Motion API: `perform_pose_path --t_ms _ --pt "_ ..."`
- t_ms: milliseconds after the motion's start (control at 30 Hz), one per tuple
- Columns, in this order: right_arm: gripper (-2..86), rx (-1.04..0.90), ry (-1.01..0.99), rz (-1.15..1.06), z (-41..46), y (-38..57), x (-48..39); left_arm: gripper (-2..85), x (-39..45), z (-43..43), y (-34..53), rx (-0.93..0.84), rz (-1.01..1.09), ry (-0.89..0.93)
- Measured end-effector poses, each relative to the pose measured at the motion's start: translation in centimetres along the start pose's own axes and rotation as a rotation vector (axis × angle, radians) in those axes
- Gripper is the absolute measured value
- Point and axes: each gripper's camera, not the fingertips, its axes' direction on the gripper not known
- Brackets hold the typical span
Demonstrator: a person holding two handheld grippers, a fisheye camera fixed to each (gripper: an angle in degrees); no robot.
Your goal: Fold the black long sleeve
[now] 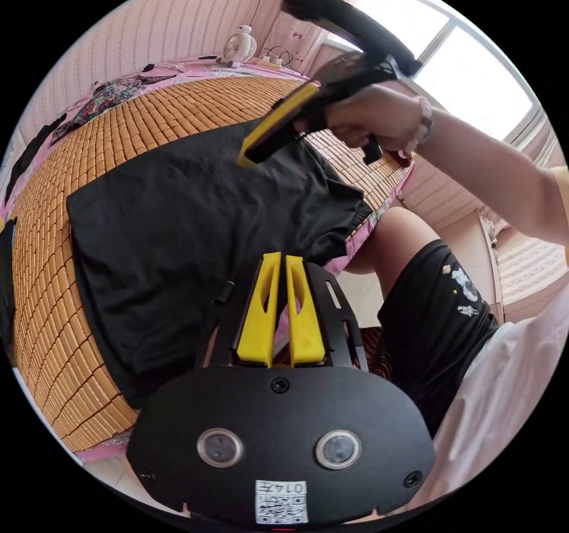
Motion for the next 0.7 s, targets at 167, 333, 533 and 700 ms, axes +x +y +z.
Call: perform_pose_path --t_ms 167,333,533,700 --pt "0.1 -0.163 0.152 -0.043 3.5 -8.2 1.2 -0.6 2.1 2.5 1.4 0.021 0.061 -0.109" --pt "0.0 -0.382 0.064 -0.070 6.4 -11.4 2.6 -0.7 3.8 3.6 2.3 0.021 0.156 -0.174" --pt "0.0 -0.345 0.162 -0.134 4.6 -12.3 2.4 -0.7 4.8 4.6 3.3 0.038 0.178 -0.200" --pt "0.1 -0.364 0.236 -0.125 6.5 -12.6 3.5 -0.7 4.6 5.3 3.8 0.038 0.136 -0.163"
